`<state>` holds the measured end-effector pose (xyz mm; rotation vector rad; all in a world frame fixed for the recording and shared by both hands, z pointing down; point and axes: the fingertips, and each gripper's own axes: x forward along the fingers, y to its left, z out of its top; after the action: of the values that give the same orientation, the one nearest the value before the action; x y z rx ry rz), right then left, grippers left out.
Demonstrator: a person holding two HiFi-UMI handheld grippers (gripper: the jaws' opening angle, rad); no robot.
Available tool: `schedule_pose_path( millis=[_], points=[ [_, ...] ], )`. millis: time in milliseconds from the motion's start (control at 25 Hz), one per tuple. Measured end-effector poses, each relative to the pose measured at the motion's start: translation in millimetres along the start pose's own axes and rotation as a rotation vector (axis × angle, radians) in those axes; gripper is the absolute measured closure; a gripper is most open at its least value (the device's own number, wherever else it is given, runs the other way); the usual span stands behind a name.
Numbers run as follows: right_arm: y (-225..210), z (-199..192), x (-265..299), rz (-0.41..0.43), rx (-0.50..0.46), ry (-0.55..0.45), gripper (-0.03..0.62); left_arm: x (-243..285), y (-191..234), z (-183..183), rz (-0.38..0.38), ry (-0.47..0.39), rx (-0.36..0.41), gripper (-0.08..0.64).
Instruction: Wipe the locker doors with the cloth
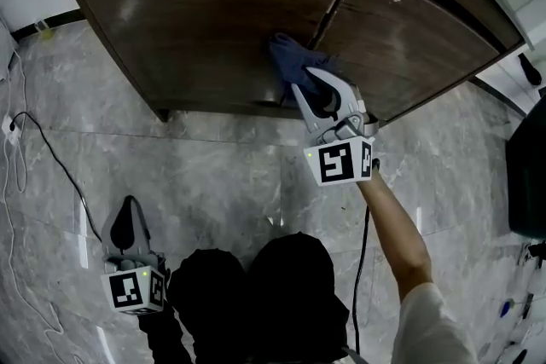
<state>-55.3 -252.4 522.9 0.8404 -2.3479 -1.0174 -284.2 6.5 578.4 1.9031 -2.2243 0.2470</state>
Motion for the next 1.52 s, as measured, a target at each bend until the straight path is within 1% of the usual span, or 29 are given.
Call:
schedule_pose_path(
  millis=[120, 240, 360, 600, 760, 960, 1160, 1520],
  points=[
    [2.3, -9.4, 13.6, 0.005, -0.013, 0.015, 0.509, -8.2, 5.7, 2.8, 0.022, -0.017, 0.004, 0.56],
    [3.4, -22.9, 28.3, -0.001, -0.046, 0.019, 0.509, -19.3, 11.5, 2.5, 0.048, -0.02, -0.003, 0.56],
    [3.3, -26.3, 35.7, -0.001, -0.046, 0.027, 0.509, -28.4, 16.5, 2.8, 0.069, -0.02, -0.007, 0.56],
    [6.1, -28.1, 38.8, -0.021, -0.031, 0.027, 0.511, -34.5, 18.7, -8.3, 0.062, -0.026, 0.003, 0.56],
    [12.0, -25.9, 45.5, -0.009, -0.002, 0.017, 0.511, -32.9, 17.1, -6.5, 0.051, -0.029, 0.006, 0.56],
    [21.2, -18.7, 53.6, 0.001, 0.016, 0.004, 0.511, -31.6, 13.3, 1.0, 0.035, -0.042, 0.014, 0.56],
    [25.8, -0.8, 62.9, 0.005, 0.015, -0.024, 0.511, -32.4, 13.6, 0.9, 0.035, -0.042, 0.007, 0.56],
    [14.0, 30.1, 69.0, -0.021, -0.007, -0.074, 0.511, -33.8, 21.6, -1.7, 0.049, -0.042, -0.01, 0.56]
  ],
)
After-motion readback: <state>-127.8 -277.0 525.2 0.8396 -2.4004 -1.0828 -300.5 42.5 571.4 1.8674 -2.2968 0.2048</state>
